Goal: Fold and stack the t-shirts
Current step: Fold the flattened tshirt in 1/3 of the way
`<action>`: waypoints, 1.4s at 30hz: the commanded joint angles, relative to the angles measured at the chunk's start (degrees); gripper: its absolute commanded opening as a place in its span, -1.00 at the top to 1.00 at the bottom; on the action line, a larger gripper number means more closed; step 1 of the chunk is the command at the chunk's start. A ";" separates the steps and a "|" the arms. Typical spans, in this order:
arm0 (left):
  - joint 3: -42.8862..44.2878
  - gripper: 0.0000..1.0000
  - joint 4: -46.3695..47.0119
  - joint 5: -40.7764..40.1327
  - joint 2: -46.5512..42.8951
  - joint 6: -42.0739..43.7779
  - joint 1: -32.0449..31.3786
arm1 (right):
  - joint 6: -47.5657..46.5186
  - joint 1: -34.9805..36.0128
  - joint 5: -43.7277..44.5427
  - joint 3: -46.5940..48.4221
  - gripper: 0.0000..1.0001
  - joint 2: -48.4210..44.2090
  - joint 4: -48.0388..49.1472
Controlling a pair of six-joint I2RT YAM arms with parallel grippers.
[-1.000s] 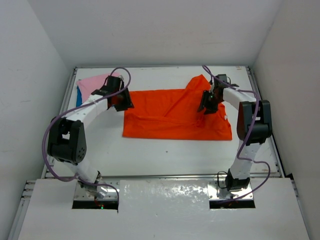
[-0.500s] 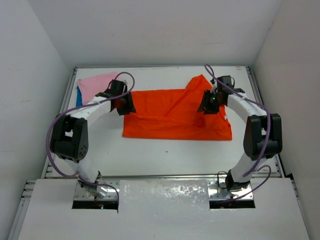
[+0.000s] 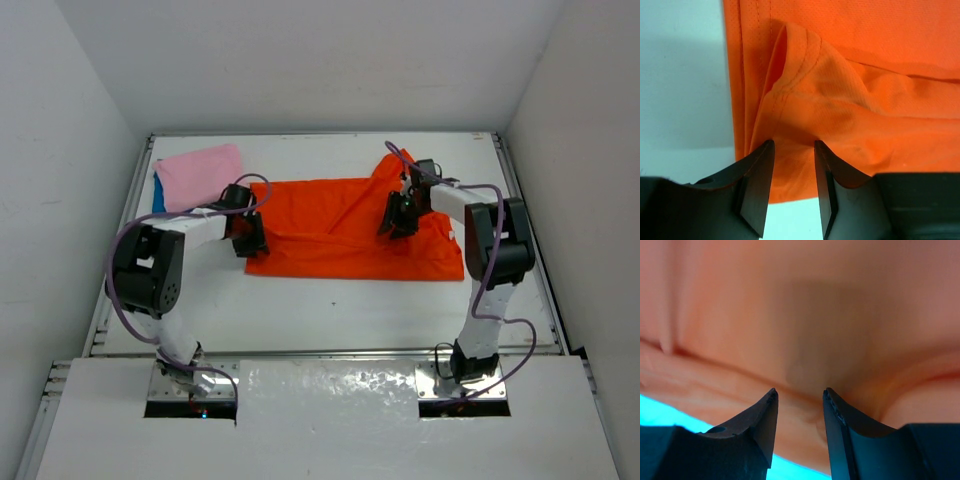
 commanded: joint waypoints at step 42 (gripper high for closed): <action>26.84 0.12 -10.92 -14.10 8.78 4.91 -5.80 | -13.22 -13.50 6.89 43.07 -0.28 12.07 -13.66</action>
